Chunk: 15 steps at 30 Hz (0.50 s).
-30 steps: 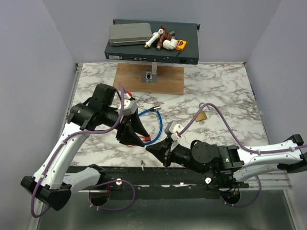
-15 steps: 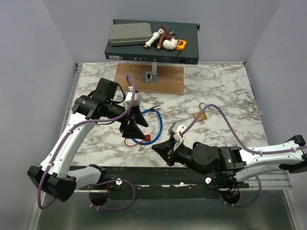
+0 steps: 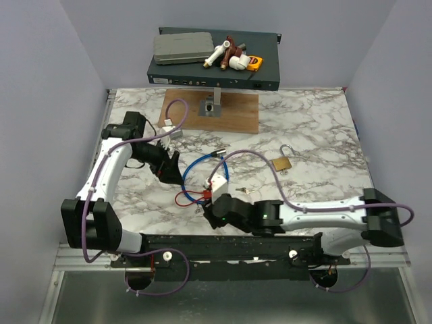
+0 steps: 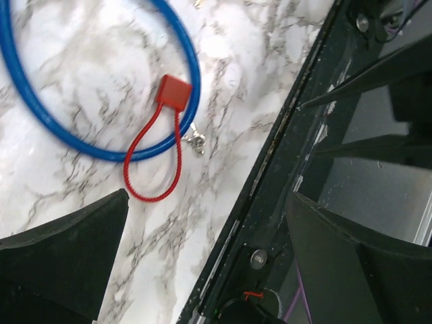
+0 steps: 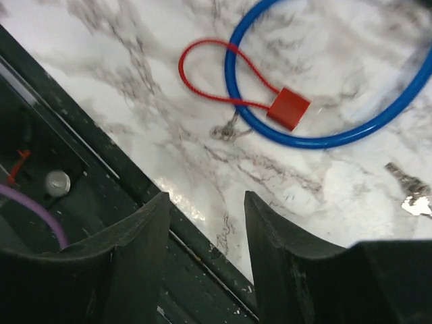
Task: Unlock with the key
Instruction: Pick up the key from the center of the board.
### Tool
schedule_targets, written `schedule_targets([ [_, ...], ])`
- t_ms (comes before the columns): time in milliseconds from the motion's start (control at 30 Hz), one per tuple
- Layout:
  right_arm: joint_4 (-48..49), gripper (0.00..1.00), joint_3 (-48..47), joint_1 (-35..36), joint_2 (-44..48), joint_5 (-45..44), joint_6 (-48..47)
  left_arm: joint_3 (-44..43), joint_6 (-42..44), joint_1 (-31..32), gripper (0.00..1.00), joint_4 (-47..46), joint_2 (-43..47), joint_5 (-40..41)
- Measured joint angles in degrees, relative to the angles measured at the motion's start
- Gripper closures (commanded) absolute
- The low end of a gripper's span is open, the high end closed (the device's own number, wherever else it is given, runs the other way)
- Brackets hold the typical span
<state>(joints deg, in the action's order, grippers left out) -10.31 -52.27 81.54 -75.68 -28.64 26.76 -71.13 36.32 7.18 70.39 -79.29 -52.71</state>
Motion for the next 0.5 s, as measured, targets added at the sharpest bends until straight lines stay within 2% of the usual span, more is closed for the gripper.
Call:
schedule_targets([
  [133, -0.48, 0.49, -2.91, -1.20, -12.28, 5.05, 1.75, -0.39, 1.90, -5.31, 0.02, 2.82, -1.90, 1.62],
  [233, 0.20, 0.50, -4.37, -2.19, -18.99, 8.52, 2.84, -0.39, 2.97, -6.34, 0.02, 4.66, -1.68, 2.34],
  [500, 3.89, 0.47, -6.64, -6.43, -28.09, 11.50, 5.29, 1.09, 2.91, -6.36, 0.01, 5.20, 4.20, 3.56],
])
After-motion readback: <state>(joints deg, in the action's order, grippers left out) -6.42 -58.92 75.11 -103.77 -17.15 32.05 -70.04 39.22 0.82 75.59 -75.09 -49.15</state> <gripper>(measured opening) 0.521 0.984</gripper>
